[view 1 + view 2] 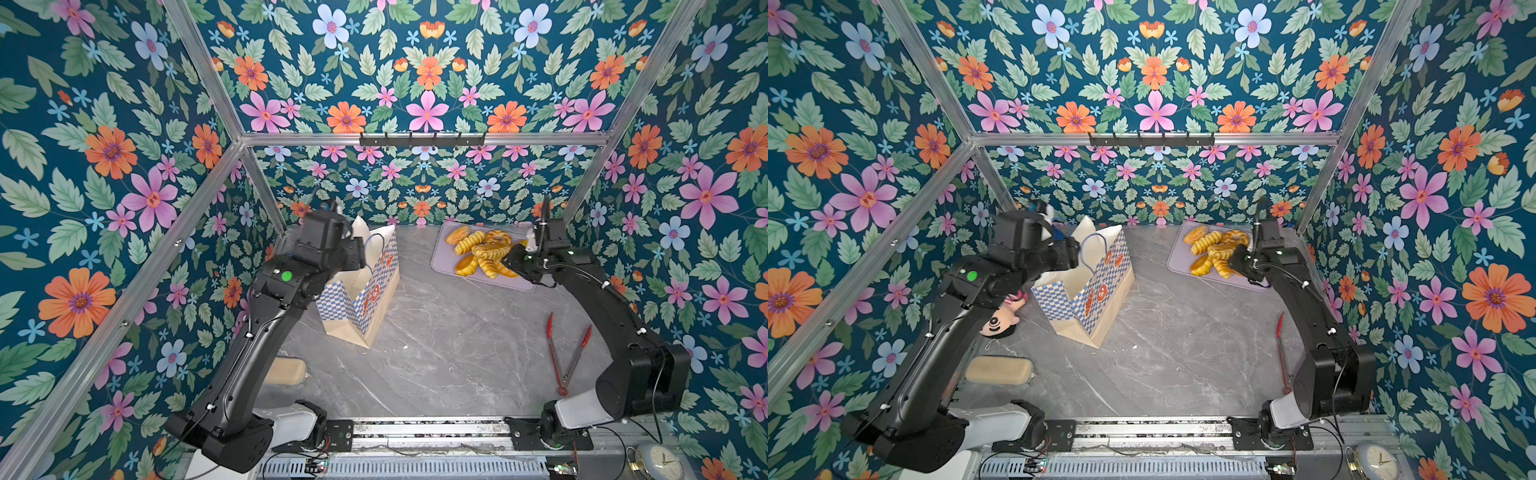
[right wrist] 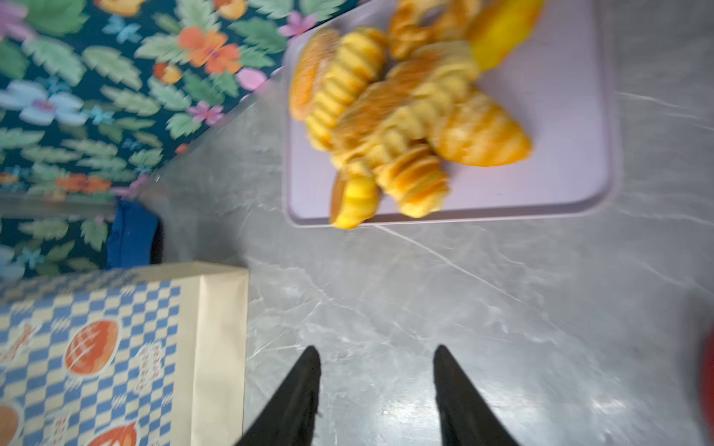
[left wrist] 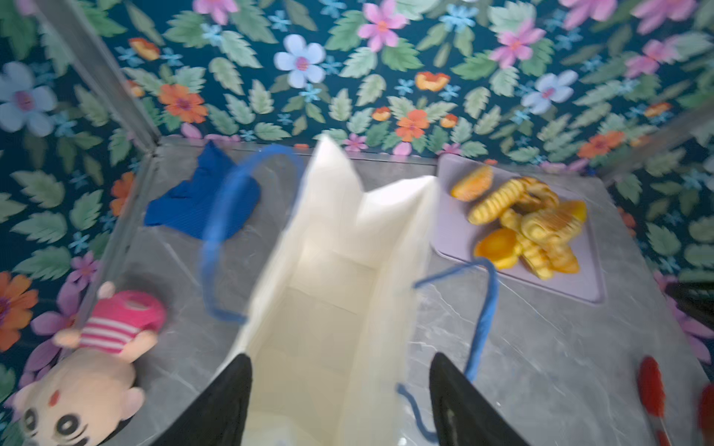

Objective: Place the fake bread into the paper bag

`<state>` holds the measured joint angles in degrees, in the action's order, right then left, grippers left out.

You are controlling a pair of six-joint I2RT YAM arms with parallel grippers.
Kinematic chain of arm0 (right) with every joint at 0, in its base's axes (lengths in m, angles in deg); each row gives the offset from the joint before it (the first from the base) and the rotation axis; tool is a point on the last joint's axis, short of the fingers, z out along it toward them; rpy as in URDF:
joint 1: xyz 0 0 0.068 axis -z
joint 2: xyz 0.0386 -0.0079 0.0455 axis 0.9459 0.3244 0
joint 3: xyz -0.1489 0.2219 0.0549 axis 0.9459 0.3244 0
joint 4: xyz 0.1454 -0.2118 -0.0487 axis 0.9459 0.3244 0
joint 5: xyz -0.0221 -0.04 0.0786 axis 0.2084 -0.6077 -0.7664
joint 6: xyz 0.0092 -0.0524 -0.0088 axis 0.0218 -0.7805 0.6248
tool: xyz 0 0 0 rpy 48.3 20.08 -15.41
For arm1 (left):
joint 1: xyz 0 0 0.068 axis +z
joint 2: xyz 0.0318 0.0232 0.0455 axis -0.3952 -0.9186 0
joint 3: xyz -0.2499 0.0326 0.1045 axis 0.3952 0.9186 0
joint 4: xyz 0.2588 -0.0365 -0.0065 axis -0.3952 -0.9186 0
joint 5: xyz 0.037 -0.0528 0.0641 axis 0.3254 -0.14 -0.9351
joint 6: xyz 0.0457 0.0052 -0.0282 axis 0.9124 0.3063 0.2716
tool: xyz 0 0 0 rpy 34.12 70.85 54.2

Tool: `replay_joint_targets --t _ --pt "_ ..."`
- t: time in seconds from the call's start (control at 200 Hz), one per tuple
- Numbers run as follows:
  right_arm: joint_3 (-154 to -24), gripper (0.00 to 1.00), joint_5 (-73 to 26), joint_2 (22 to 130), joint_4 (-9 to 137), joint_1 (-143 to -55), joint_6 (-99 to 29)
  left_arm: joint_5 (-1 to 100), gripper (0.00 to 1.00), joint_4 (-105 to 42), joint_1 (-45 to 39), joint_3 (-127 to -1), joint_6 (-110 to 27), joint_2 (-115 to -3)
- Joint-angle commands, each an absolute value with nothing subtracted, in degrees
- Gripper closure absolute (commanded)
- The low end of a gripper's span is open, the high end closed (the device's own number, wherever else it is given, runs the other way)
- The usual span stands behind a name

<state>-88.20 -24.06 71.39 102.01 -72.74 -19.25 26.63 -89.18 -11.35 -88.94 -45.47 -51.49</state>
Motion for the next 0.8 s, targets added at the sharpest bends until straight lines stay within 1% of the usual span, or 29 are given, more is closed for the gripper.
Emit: replay_joint_targets --t 0.0,0.08,0.14,0.27,0.4,0.445,0.55,0.7,0.75,0.795 --pt "-84.85 0.54 -25.85 70.36 98.41 -67.82 -15.65 18.75 0.26 -89.93 -20.34 -92.53 -48.99 -55.2" --pt "-84.68 0.53 -24.98 72.81 98.06 -64.79 -15.39 19.11 0.26 -87.04 -27.28 -94.2 -50.0 -59.19" --pt "-85.11 0.51 -25.64 75.74 97.17 -62.73 -14.94 20.77 0.26 -83.27 -30.22 -93.64 -50.39 -61.84" --pt "-88.55 0.51 -25.94 83.52 96.59 -59.53 -14.45 25.88 0.28 -78.92 -32.48 -92.17 -52.26 -66.16" --pt "-94.23 0.51 -23.98 91.6 98.47 -58.7 -15.58 27.17 0.27 -76.09 -33.23 -89.39 -53.44 -65.54" --pt "-95.93 0.52 -23.24 93.68 99.25 -58.56 -15.78 26.69 0.27 -75.84 -33.22 -88.67 -53.45 -64.69" --pt "-98.3 0.51 -23.25 97.12 99.79 -58.47 -16.22 22.07 0.26 -77.98 -33.11 -88.83 -52.92 -62.68" --pt "-97.69 0.44 -23.06 97.85 99.0 -58.34 -16.22 16.36 0.14 -80.54 -32.74 -88.84 -52.19 -59.95" --pt "-97.22 0.42 -23.01 97.8 98.64 -58.4 -16.14 14.38 0.06 -82.27 -31.91 -89.28 -52.44 -59.48" --pt "-97.14 0.41 -23.25 98.03 98.6 -58.36 -16.31 13.11 0.03 -83.65 -31.11 -89.48 -52.51 -58.91"
